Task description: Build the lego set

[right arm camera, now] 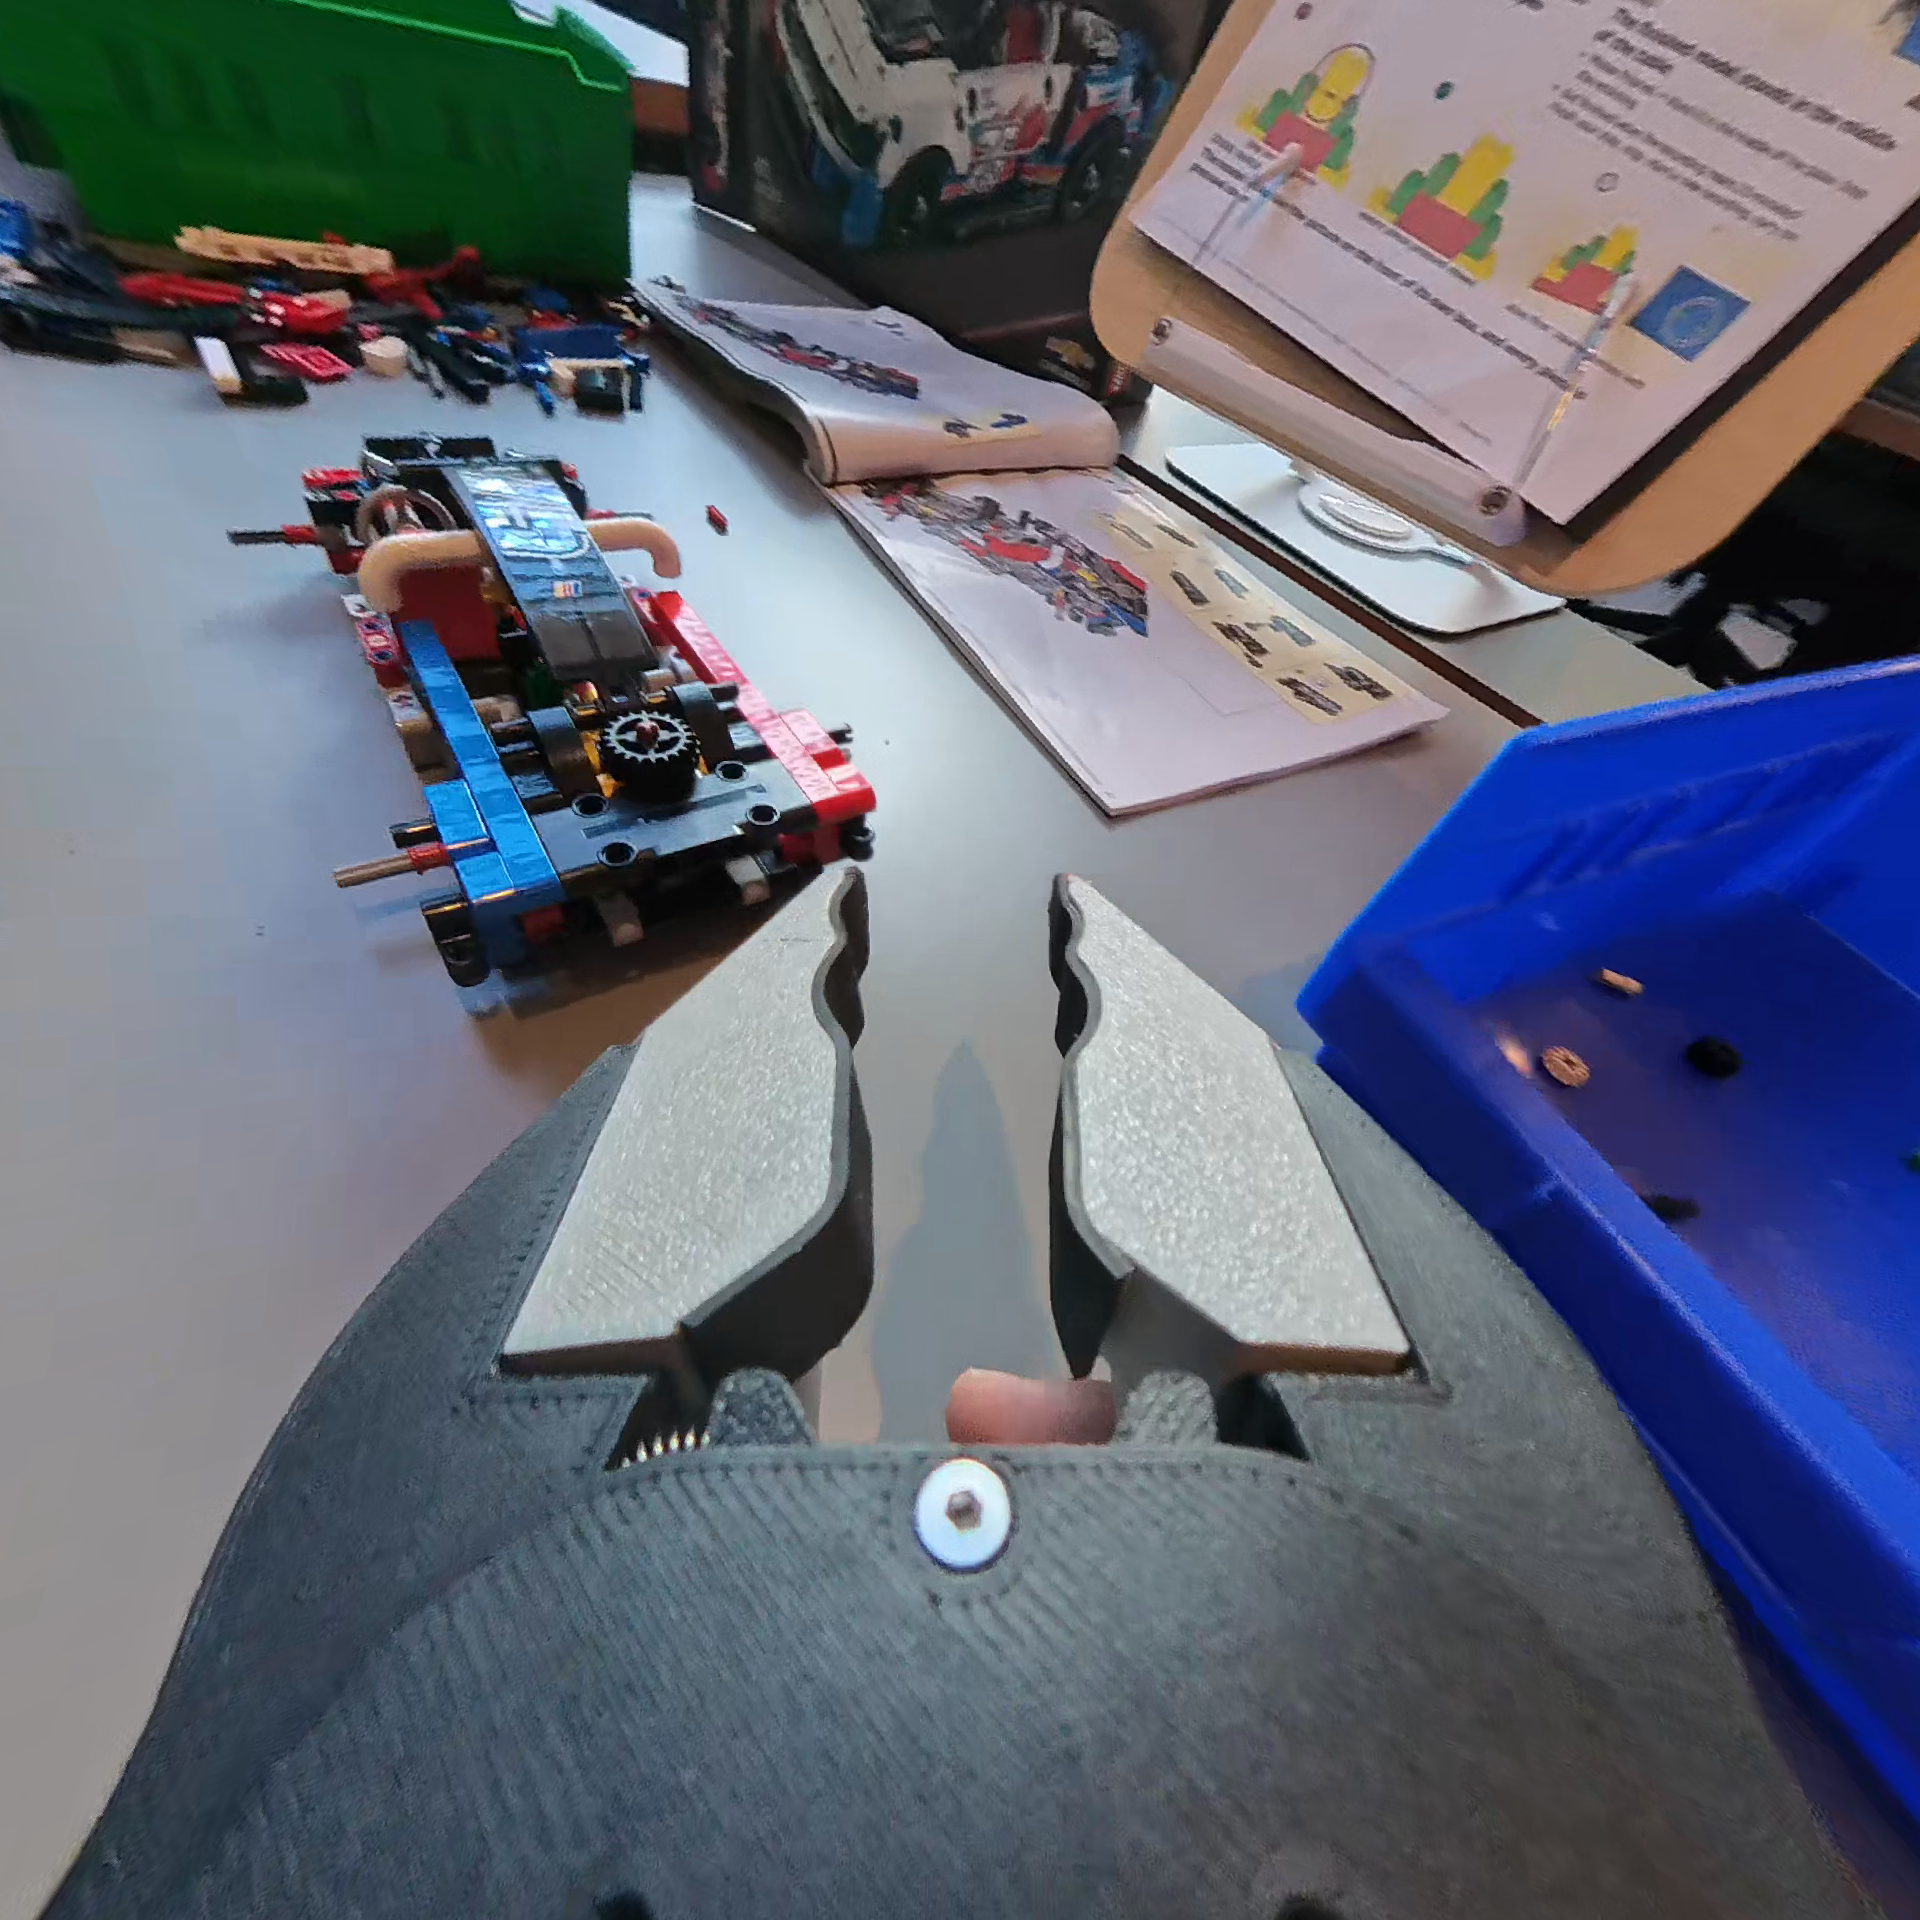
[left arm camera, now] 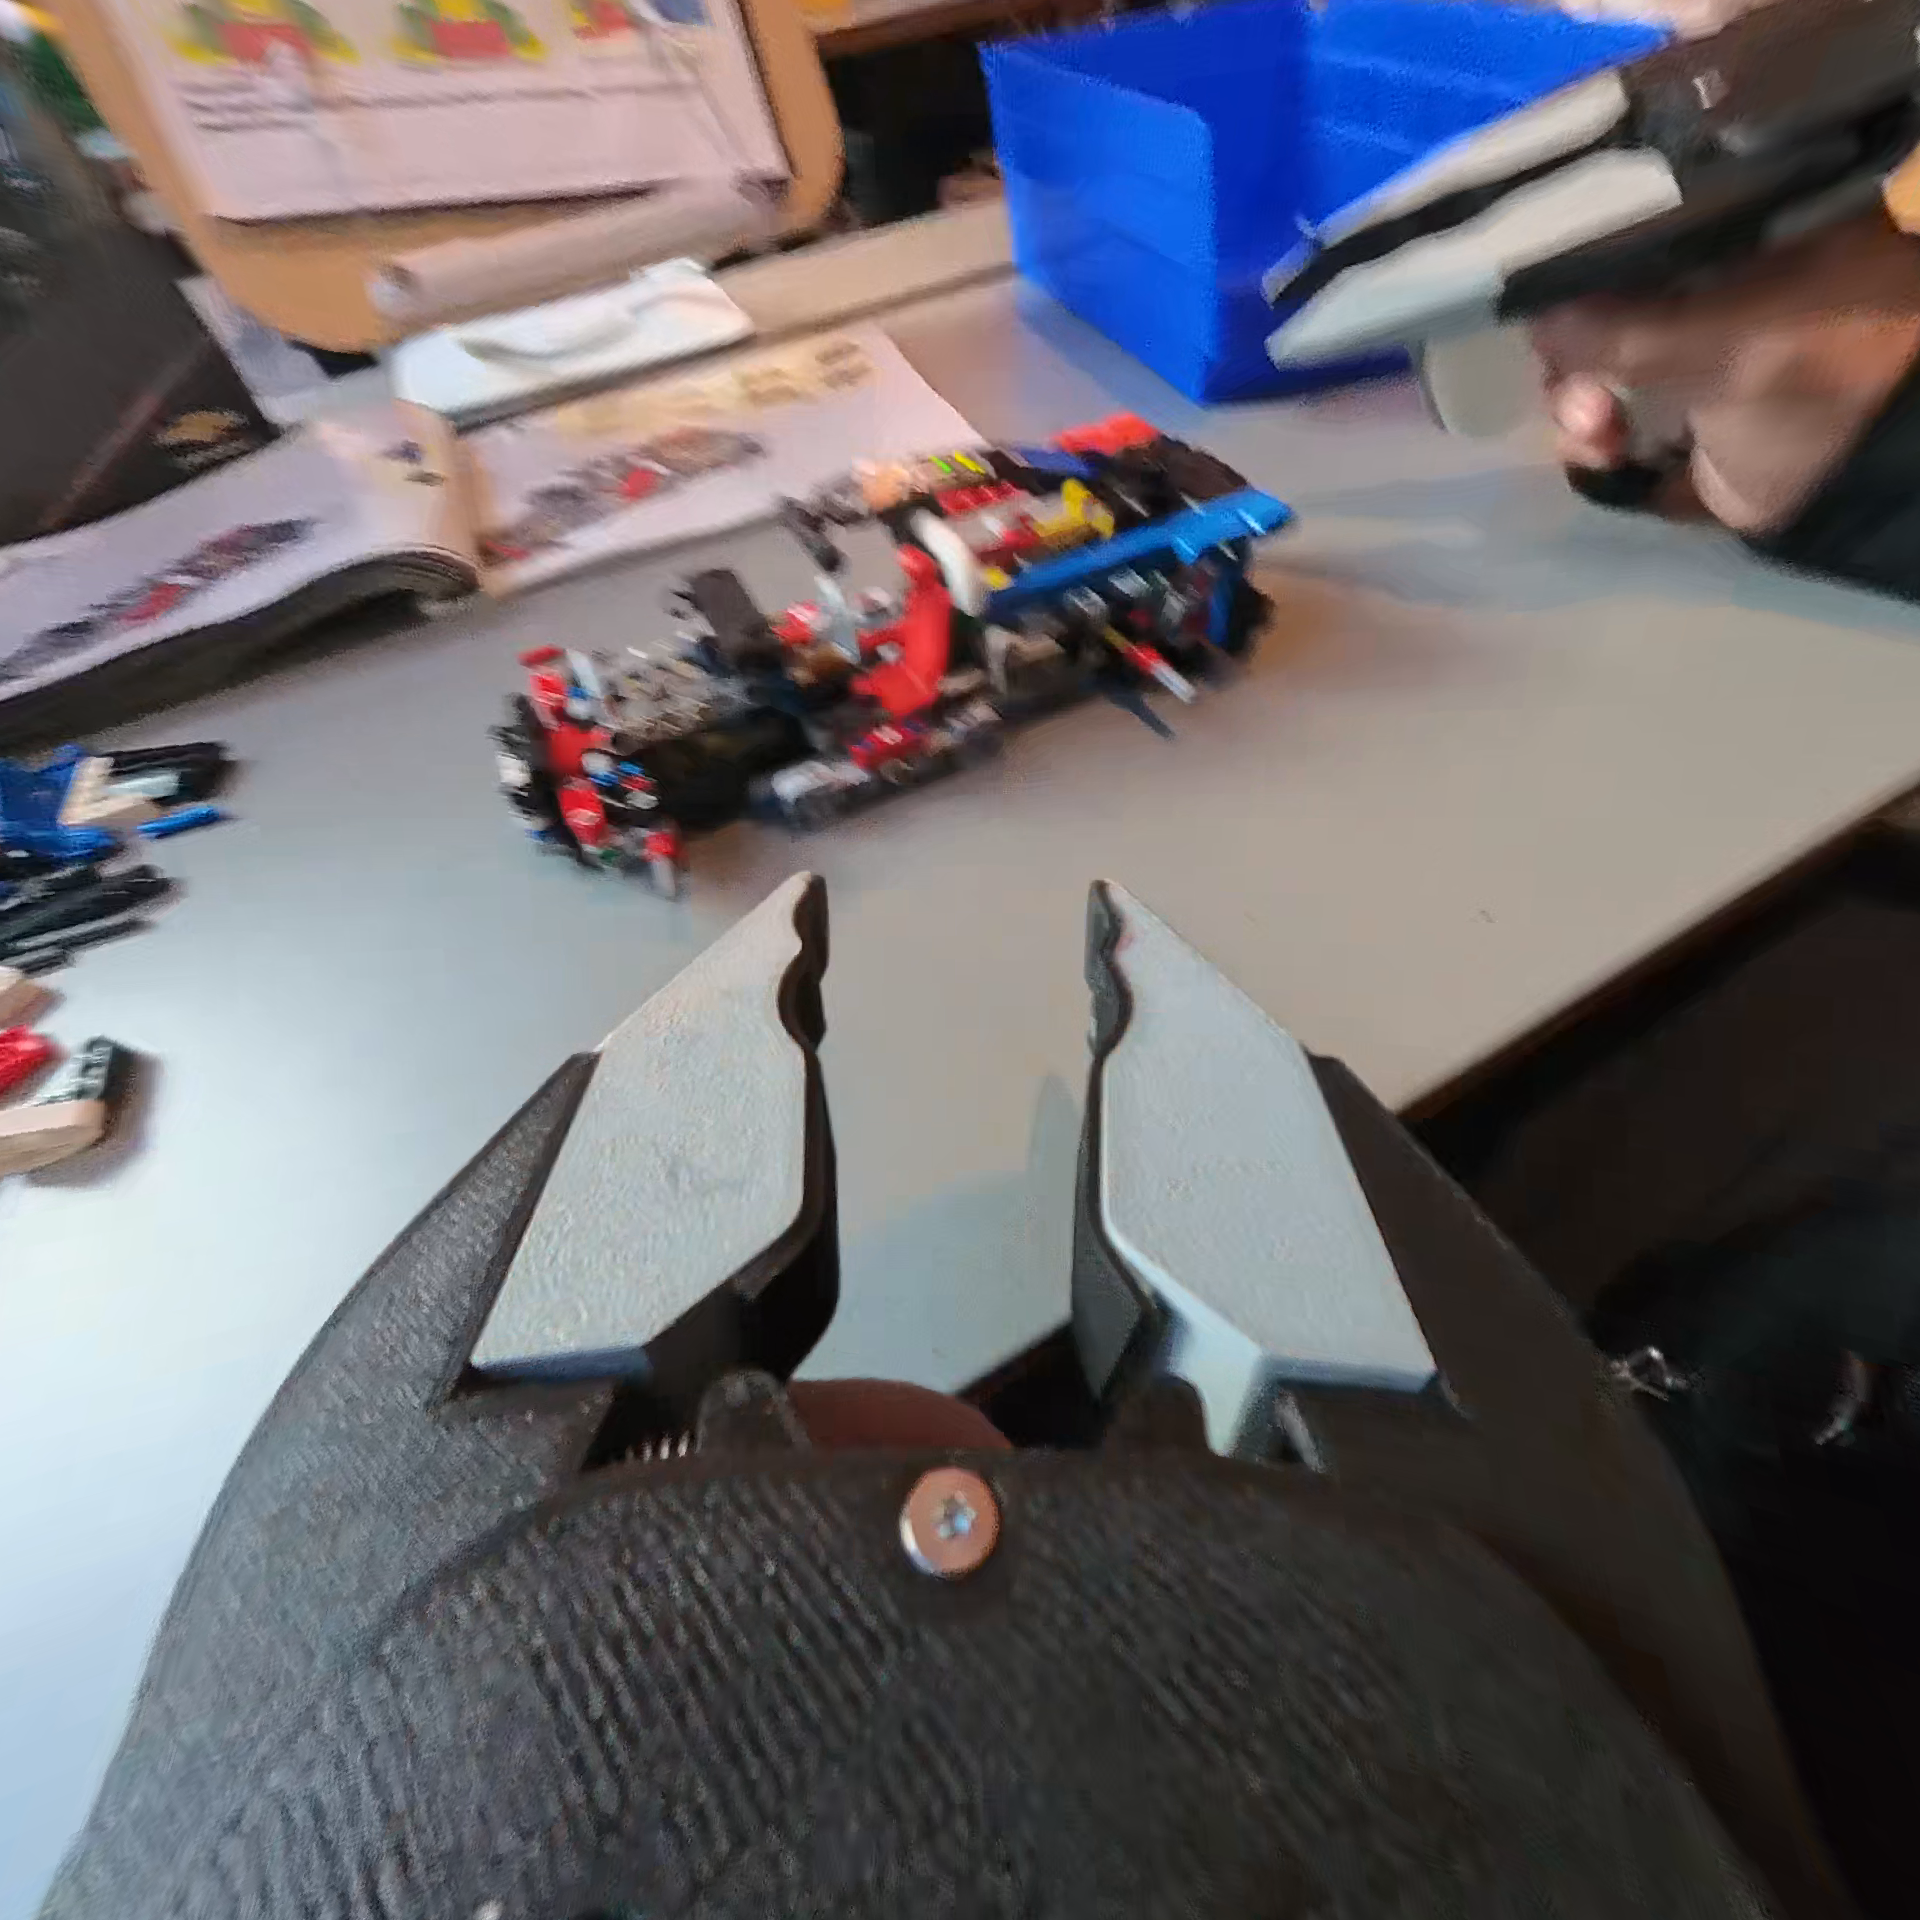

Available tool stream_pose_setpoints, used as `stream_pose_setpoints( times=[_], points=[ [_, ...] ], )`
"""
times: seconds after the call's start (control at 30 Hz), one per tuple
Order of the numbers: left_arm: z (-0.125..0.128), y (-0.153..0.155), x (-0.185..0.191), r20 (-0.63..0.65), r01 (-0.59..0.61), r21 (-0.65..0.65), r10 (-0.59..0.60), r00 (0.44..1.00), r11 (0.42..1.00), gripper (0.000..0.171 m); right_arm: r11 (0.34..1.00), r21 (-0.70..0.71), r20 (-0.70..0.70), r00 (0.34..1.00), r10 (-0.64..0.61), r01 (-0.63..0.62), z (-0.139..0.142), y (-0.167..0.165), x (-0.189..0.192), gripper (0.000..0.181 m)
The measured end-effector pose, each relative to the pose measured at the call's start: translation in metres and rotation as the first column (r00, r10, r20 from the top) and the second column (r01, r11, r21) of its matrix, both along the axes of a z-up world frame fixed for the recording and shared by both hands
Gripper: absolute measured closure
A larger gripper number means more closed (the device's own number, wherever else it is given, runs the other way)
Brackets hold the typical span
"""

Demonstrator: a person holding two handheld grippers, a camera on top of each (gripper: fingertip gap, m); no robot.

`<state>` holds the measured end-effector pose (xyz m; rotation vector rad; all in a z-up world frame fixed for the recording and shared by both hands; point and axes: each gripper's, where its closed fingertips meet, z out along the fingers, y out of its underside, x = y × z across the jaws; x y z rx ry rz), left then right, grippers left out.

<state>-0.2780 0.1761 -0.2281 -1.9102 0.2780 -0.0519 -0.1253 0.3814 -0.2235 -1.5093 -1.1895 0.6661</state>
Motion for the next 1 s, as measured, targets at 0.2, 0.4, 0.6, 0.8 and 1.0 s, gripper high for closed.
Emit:
stream_pose_setpoints(
  times=[0.2,0.4,0.6,0.8,1.0],
  points=[
    [0.033,0.045,-0.043,0.198,-0.074,0.138,0.046,0.979,0.988,0.117,0.988,-0.018,-0.034,0.987,0.154,-0.155,0.004,0.009,-0.027,0.151],
    [0.038,0.085,-0.059,0.167,-0.038,0.223,0.001,0.986,0.974,0.121,0.971,0.005,-0.054,0.969,0.239,-0.239,0.008,0.015,-0.047,0.152],
    [0.028,0.091,-0.064,0.088,-0.002,0.168,-0.013,0.996,0.986,0.125,0.963,0.02,-0.065,0.961,0.268,-0.267,0.009,0.009,-0.04,0.151],
    [0.036,0.089,-0.061,0.139,0.037,0.224,-0.07,0.988,0.974,0.126,0.965,-0.038,-0.124,0.96,0.252,-0.258,0.015,0.012,-0.029,0.15],
    [0.039,0.086,-0.055,0.136,0.086,0.247,-0.122,0.983,0.965,0.123,0.971,-0.037,-0.127,0.965,0.229,-0.236,0.015,0.016,-0.028,0.15]
  ],
)
